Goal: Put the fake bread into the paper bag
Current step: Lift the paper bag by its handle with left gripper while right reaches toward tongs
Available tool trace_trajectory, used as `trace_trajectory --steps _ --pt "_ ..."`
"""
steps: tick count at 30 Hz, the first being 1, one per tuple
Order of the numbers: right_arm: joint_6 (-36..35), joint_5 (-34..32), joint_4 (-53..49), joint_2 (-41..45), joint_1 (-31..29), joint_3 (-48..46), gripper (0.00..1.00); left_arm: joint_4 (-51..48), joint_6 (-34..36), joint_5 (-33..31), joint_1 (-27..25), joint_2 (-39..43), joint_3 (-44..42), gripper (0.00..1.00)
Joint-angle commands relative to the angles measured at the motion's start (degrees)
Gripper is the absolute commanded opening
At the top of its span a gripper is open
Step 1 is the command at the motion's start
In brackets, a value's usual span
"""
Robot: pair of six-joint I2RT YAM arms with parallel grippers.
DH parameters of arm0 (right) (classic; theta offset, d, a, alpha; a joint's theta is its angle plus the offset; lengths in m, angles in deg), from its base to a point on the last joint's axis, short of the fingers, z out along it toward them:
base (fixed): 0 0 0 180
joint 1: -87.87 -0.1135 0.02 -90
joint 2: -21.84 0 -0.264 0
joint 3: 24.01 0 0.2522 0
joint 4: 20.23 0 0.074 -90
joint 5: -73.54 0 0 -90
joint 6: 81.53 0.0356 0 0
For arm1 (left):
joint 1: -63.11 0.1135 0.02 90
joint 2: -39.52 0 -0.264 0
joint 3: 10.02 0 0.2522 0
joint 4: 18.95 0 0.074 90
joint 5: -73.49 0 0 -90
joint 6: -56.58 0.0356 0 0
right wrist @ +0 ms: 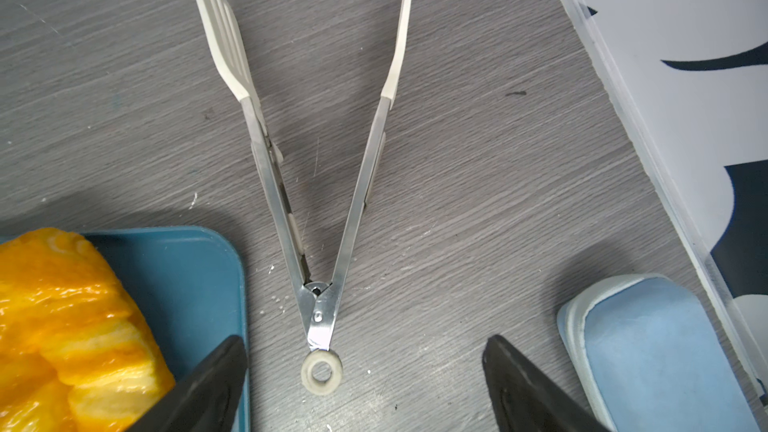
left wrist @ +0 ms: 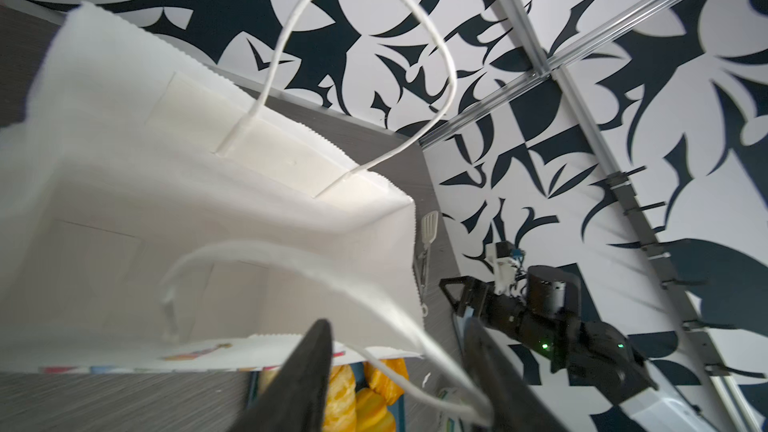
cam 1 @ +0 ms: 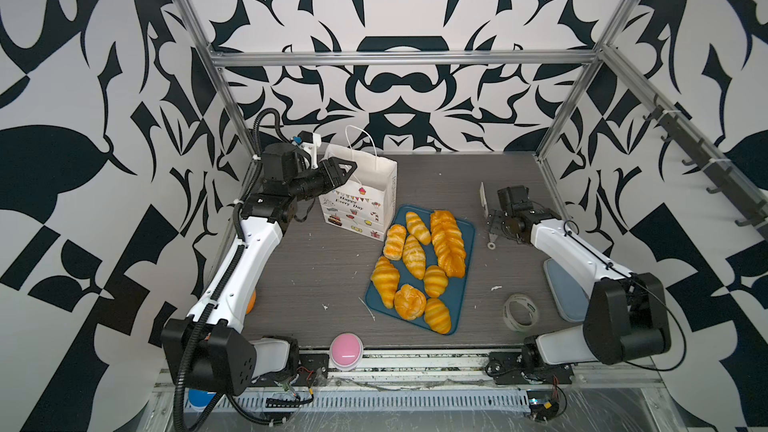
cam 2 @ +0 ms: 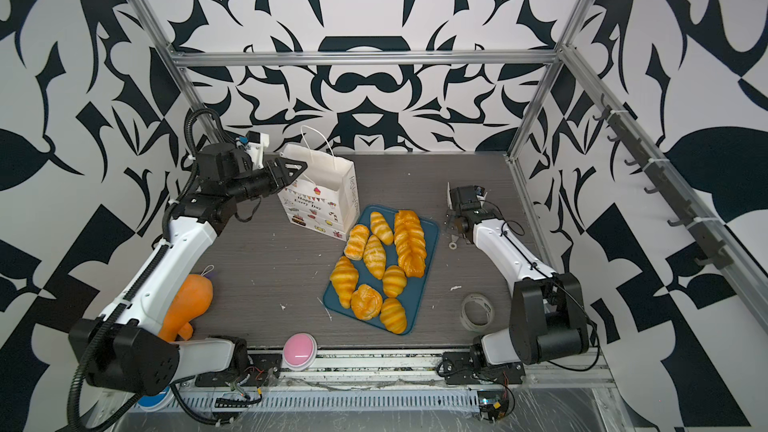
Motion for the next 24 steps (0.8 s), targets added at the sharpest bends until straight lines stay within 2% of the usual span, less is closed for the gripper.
trace_trajectory --steps 1,4,8,12,24 --pt "1.0 0.54 0.75 1.39 -0.13 -0.24 0.93 -3.16 2.25 -0.85 0.02 0.76 1.99 0.3" --pt "1.22 0.77 1.13 1.2 -0.11 -0.94 0.93 -4.79 4.1 -2.93 -0.02 1.86 2.32 0.22" --pt "1.56 1.55 1.82 0.13 -0.16 -1.44 0.92 -7.14 6.41 -4.61 -0.04 2.05 3.82 0.18" --pt "1.96 2.61 2.19 -0.72 -0.18 -1.26 0.92 -10.78 8.78 -6.05 0.44 2.05 6.25 0.09" --pt "1.93 3.8 0.7 -4.28 0.08 0.22 0.95 -13.93 10.87 -5.29 1.8 1.47 6.79 0.1"
